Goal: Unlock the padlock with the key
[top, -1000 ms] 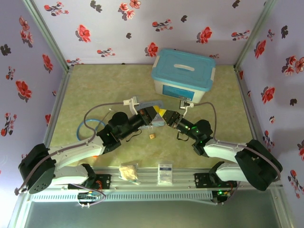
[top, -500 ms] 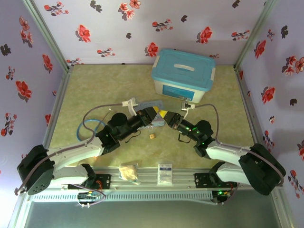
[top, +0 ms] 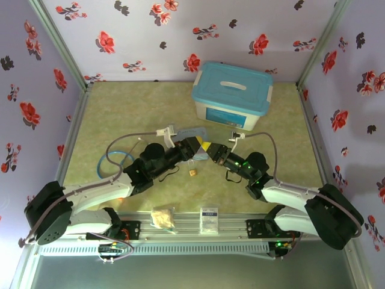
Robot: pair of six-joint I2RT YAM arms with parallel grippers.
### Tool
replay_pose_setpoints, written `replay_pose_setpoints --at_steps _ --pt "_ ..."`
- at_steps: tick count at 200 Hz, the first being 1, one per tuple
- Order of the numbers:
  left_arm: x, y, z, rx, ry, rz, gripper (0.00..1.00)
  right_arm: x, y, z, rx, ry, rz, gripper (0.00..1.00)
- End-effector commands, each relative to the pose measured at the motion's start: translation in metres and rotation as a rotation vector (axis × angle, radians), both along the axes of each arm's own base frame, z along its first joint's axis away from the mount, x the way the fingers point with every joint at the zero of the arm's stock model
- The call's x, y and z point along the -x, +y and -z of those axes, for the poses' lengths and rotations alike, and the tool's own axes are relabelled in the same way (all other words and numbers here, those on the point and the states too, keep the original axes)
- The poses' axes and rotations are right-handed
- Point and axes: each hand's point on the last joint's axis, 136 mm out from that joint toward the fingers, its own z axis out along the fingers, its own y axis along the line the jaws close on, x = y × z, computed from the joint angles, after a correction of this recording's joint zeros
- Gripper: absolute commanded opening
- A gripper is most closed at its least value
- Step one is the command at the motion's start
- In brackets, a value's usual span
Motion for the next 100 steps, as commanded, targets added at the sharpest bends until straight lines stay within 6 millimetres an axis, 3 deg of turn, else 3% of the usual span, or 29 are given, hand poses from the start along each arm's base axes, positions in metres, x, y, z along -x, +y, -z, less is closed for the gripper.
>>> replay_pose_setpoints --at_steps 1,40,52,79,89,100 --pt "-0.005 0.001 -0.0138 0.028 -0.039 -0.02 0.37 0.0001 0.0058 -0.0114 -0.01 -0.045 -0.011 0.0" --pt "-0.0075 0.0046 -0.0178 0.012 -0.057 -0.043 0.14 0.0013 0.0119 -0.0066 -0.006 -0.038 -0.026 0.0" --pt "-0.0082 0.0032 -0.0165 0.011 -0.051 -0.042 0.13 0.0009 0.0127 -0.0057 -0.012 -0.034 -0.027 0.0" --pt "-0.0085 0.0032 -0.0141 0.021 -0.034 -0.043 0.0 0.0011 0.0154 -0.0112 -0.04 -0.039 -0.043 0.0" --pt "-0.0085 0.0038 -0.0142 0.025 -0.032 -0.045 0.0 0.001 0.0153 -0.0116 -0.045 -0.04 -0.043 0.06" --pt "-0.0078 0.0045 -0.0168 0.029 -0.036 -0.043 0.0 -0.0002 0.0127 -0.0119 -0.055 -0.041 -0.028 0.23"
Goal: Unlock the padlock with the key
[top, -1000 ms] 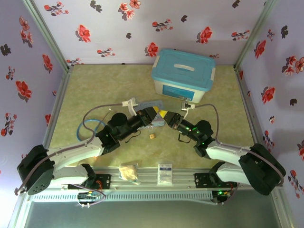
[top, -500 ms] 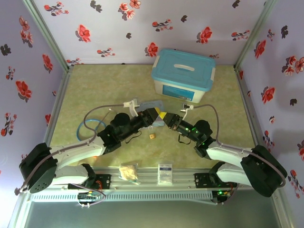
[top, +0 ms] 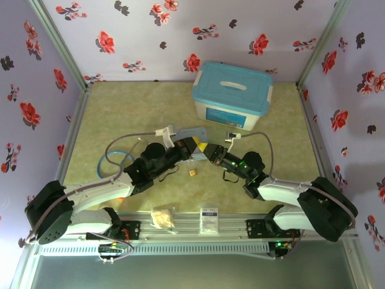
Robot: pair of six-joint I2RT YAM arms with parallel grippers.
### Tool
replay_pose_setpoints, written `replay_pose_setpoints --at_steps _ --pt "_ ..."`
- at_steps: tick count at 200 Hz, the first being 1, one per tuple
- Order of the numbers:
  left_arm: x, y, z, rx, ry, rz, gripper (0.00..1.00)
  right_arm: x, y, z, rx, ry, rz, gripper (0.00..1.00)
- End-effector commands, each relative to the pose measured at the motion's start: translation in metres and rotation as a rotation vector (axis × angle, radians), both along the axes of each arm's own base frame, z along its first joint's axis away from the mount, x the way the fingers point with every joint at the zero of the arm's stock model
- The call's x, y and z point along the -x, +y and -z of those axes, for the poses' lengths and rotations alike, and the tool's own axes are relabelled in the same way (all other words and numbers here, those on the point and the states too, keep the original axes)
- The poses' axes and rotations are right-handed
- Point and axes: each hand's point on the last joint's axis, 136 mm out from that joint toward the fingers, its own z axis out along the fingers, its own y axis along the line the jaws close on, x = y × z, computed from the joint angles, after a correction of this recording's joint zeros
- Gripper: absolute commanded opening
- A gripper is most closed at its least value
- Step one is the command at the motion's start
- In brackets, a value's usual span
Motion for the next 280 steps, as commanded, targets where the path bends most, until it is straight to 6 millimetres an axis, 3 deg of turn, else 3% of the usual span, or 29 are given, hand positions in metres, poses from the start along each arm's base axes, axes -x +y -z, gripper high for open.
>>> replay_pose_setpoints --at_steps 1,15,40,91,214,238,258,280 --pt "-0.002 0.0 -0.021 0.048 -0.039 -0.006 0.0 0.002 0.002 -0.019 -0.055 -0.054 -0.006 0.24" --pt "-0.001 0.002 -0.023 0.051 -0.042 -0.008 0.0 -0.001 -0.004 -0.019 -0.071 -0.049 0.024 0.38" --pt "-0.001 0.003 -0.024 0.054 -0.044 -0.01 0.0 -0.002 -0.002 -0.024 -0.095 -0.049 0.015 0.42" --pt "-0.001 0.004 -0.024 0.062 -0.039 -0.013 0.0 -0.001 0.002 -0.022 -0.109 -0.047 -0.002 0.18" --pt "0.0 0.006 -0.012 0.063 -0.016 -0.018 0.0 -0.004 -0.001 -0.019 -0.1 -0.052 0.028 0.01" --pt "-0.002 0.011 -0.008 0.035 -0.029 -0.04 0.21 -0.004 -0.004 -0.015 -0.095 -0.043 0.039 0.0" --pt "-0.003 0.022 -0.012 -0.009 -0.056 -0.079 0.45 -0.005 -0.006 -0.004 -0.066 -0.016 0.056 0.0" --pt "-0.003 0.039 -0.012 -0.066 -0.079 -0.134 0.53 -0.007 -0.009 0.014 0.016 0.029 0.082 0.0"
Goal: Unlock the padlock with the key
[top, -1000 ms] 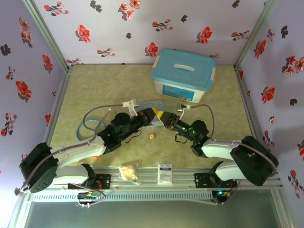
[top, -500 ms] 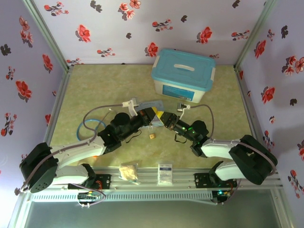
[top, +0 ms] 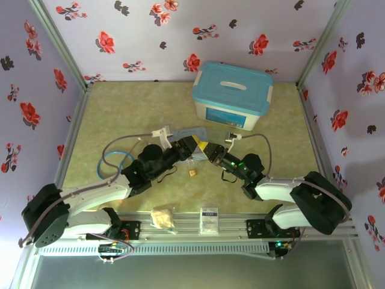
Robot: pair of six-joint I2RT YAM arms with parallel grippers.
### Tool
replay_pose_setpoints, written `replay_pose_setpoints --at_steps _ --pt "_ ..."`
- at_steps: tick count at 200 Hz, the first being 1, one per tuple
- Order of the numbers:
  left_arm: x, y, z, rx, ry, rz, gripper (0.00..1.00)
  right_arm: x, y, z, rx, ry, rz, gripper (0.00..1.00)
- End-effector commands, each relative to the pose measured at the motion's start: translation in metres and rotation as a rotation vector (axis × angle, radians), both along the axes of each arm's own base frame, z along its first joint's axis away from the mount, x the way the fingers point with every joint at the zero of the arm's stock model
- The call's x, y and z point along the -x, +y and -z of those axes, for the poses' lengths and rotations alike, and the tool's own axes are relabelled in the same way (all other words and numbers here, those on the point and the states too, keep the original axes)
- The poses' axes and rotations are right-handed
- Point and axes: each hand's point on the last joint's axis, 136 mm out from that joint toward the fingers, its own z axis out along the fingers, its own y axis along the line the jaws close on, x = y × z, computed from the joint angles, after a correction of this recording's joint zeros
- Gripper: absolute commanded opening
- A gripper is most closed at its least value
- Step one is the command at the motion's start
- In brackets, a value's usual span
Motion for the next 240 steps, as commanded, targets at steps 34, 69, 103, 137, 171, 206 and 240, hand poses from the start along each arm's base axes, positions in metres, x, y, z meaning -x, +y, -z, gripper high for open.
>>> replay_pose_setpoints --at_steps 34,69,103,137,171,206,240 --pt "-0.001 0.04 0.026 -0.213 -0.003 -0.127 0.56 -0.01 -0.023 0.057 0.365 0.125 0.148 0.01" --pt "0.013 0.024 0.078 -0.404 0.119 -0.002 0.55 -0.004 -0.055 0.079 0.676 0.141 0.213 0.01" --pt "0.02 0.02 0.126 -0.503 0.172 0.017 0.51 0.002 -0.078 0.094 0.847 0.175 0.242 0.01" --pt "0.016 -0.002 0.157 -0.611 0.161 0.059 0.54 0.008 -0.078 0.101 0.844 0.192 0.222 0.01" --pt "0.006 -0.004 0.18 -0.684 0.18 0.016 0.55 0.012 -0.077 0.103 0.824 0.197 0.205 0.01" --pt "0.004 -0.002 0.197 -0.699 0.2 -0.007 0.55 0.014 -0.08 0.102 0.81 0.19 0.214 0.01" --pt "0.008 -0.006 0.213 -0.713 0.229 0.009 0.53 0.014 -0.077 0.107 0.805 0.199 0.203 0.0"
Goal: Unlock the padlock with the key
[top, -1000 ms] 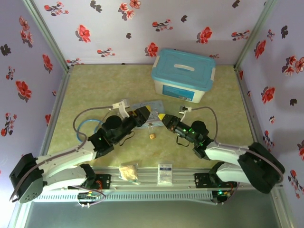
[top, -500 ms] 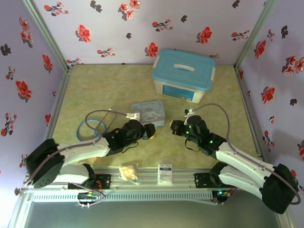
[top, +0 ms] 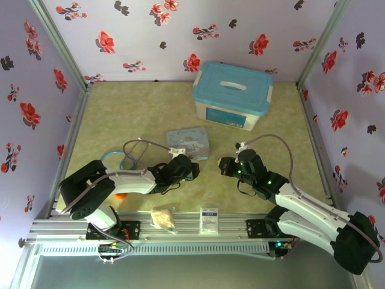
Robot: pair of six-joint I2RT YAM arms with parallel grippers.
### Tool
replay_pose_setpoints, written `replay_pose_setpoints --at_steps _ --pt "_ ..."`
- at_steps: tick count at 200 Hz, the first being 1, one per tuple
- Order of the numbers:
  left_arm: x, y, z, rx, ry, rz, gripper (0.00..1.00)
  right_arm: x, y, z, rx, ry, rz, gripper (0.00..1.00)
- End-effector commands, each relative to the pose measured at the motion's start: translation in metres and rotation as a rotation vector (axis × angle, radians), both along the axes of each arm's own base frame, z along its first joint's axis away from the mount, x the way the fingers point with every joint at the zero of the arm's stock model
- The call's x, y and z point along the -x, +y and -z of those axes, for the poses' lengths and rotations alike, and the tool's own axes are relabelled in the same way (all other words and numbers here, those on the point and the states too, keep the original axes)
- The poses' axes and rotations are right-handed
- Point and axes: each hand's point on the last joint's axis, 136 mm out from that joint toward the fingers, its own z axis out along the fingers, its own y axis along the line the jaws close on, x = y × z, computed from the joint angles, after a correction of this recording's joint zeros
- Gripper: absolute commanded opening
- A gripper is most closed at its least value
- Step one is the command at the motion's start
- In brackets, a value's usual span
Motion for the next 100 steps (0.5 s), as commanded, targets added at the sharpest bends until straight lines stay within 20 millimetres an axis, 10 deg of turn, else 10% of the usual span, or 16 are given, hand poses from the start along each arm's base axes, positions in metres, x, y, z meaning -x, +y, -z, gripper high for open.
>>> replay_pose_setpoints --at_steps 1,100 --pt "-0.002 -0.008 0.002 0.006 -0.018 -0.006 0.53 0.002 0.001 0.007 0.007 0.004 -0.013 0.0" --pt "0.011 -0.016 0.026 0.027 0.016 -0.015 0.27 0.007 0.016 0.018 -0.025 0.028 -0.033 0.0"
